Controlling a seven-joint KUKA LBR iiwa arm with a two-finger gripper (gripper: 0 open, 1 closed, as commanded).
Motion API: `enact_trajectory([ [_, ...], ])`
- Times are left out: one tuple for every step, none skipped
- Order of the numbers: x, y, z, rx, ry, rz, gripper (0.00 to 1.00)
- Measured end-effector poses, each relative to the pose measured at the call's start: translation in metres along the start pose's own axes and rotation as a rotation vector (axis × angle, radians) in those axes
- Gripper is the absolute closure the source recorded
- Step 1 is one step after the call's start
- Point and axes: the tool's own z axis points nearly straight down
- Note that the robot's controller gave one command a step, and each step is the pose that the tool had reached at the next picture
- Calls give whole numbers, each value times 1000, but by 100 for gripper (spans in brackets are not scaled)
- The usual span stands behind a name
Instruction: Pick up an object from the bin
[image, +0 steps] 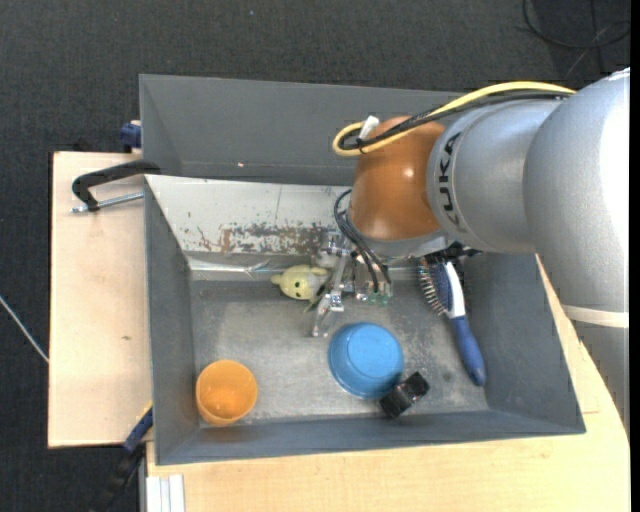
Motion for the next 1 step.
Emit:
enact_trajectory([
  [-3,5,-5,7,6,-5,0],
])
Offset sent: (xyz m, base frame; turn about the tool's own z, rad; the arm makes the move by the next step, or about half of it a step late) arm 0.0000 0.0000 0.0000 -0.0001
